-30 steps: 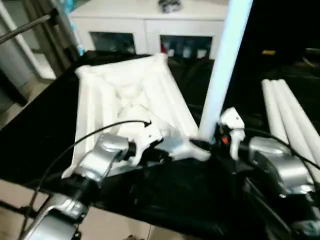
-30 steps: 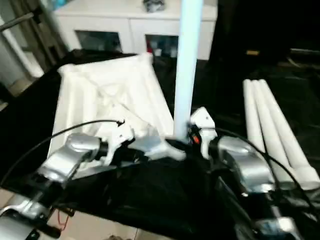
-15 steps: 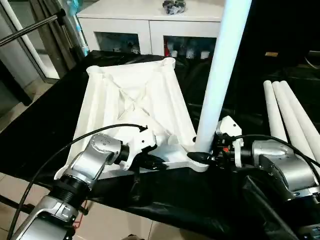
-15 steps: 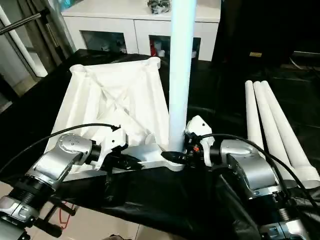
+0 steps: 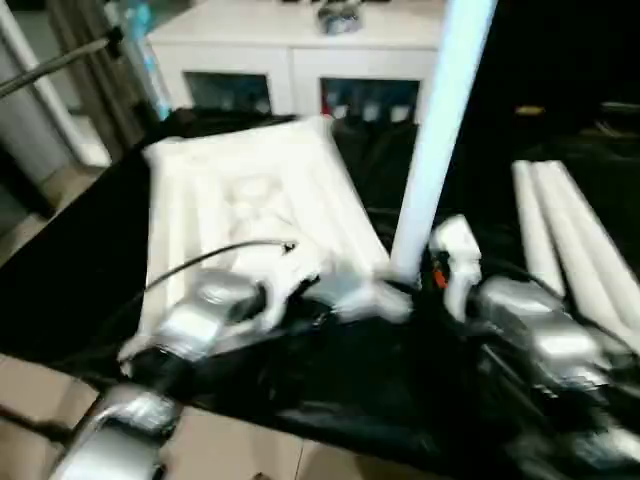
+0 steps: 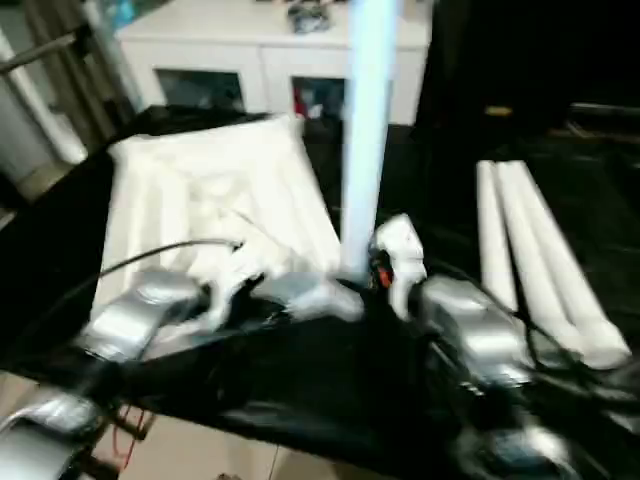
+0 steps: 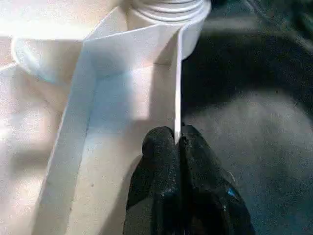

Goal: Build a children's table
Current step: Rotate leg to tighten

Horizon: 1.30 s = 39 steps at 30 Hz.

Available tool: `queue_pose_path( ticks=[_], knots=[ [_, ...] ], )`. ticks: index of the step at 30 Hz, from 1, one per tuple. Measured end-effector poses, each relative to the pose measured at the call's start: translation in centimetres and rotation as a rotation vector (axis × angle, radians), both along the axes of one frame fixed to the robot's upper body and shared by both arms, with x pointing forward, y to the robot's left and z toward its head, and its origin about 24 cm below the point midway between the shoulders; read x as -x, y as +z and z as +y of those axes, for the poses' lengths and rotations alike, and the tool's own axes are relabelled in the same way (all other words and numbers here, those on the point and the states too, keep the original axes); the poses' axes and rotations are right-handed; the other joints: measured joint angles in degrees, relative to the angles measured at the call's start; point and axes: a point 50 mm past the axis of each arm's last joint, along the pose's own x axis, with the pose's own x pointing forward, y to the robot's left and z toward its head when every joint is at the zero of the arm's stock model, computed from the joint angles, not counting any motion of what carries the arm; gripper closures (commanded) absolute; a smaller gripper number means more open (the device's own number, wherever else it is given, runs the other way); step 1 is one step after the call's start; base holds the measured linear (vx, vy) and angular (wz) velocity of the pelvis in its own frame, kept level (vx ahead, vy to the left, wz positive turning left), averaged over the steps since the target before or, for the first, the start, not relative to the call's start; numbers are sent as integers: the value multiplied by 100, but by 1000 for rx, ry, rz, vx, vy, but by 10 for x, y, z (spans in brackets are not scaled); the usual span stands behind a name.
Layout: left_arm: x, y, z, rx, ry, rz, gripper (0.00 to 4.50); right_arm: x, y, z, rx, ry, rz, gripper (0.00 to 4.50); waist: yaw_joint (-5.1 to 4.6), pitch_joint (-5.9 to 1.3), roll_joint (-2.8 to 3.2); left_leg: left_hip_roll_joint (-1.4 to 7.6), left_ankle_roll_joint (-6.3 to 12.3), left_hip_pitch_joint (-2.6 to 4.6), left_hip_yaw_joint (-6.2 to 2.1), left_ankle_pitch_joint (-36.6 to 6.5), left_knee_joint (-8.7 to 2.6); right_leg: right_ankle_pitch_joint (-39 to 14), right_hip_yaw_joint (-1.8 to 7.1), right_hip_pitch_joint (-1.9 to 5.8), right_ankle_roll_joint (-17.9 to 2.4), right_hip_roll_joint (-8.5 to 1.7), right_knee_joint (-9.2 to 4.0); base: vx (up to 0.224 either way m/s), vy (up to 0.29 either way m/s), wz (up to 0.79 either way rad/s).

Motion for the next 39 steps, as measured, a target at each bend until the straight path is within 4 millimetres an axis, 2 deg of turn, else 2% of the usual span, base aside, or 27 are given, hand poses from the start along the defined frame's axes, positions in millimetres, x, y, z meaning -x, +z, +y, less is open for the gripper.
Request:
queue_pose_path(
  ticks=[4,5,6,8,12,15,17,20,24,28,32,38,39],
  knots=[
    [-6,-1,-12,-7,84,-10,450,-12,0,8,11,-148,11,189,-6,-7,9,1,0,12,-1,0,-11,0,-1,10,0,1,1,0,0,0],
    [-7,-1,-13,-7,87,-10,450,-13,0,8,13,-153,11,154,-1,-8,8,1,0,13,-1,0,-14,0,-2,12,0,2,1,0,0,0],
    [-7,-1,-13,-7,90,-11,450,-13,0,9,14,-155,10,154,2,-8,8,1,0,13,-1,0,-15,1,-2,13,0,2,1,0,0,0],
    [-7,-1,-13,-10,93,-13,450,-15,0,11,6,-158,11,117,-11,-12,13,1,0,13,-1,0,-16,1,-2,15,-1,2,1,0,0,0],
    [-7,0,-12,-14,93,-18,450,-15,-2,15,1,-155,15,100,-41,-13,16,1,0,17,-1,0,-17,0,-2,18,0,2,1,0,0,0],
    [-7,0,-10,-14,76,-23,450,-15,0,16,-7,-134,11,62,-74,-12,14,1,0,13,-1,0,-17,0,-2,15,0,2,-2,0,0,0],
    [-5,1,-4,-16,59,-32,450,-13,2,17,-9,-88,2,50,-114,-9,10,2,0,1,-1,0,-21,0,-2,1,0,2,-2,0,0,0],
    [-2,3,0,-7,21,-36,450,-7,1,11,17,-1,-1,19,-116,-6,15,2,-1,-20,-1,-1,-27,15,-3,-15,-25,2,-1,0,0,0],
    [1,7,7,0,-44,-40,450,3,1,4,82,139,-18,13,-52,4,35,4,25,-64,-1,13,-39,5,-10,-52,-18,2,-8,0,0,0],
    [9,9,21,4,-137,-37,450,20,8,-9,132,327,-22,13,66,3,36,8,30,-134,-1,13,-31,3,-14,-119,-20,2,2,0,0,0],
    [15,9,29,2,-199,-19,450,30,11,-13,123,431,-7,13,156,5,34,11,31,-139,-1,13,-16,5,-13,-124,-21,2,10,0,0,0],
    [20,9,35,4,-238,-3,450,37,17,-15,111,516,-7,13,200,7,30,12,28,-129,3,14,-13,9,-9,-113,-25,2,13,0,0,0],
    [21,9,35,4,-241,-3,450,39,17,-16,111,529,-2,29,207,8,29,12,29,-130,3,14,-13,9,-9,-112,-24,2,12,0,0,0]
  ],
)
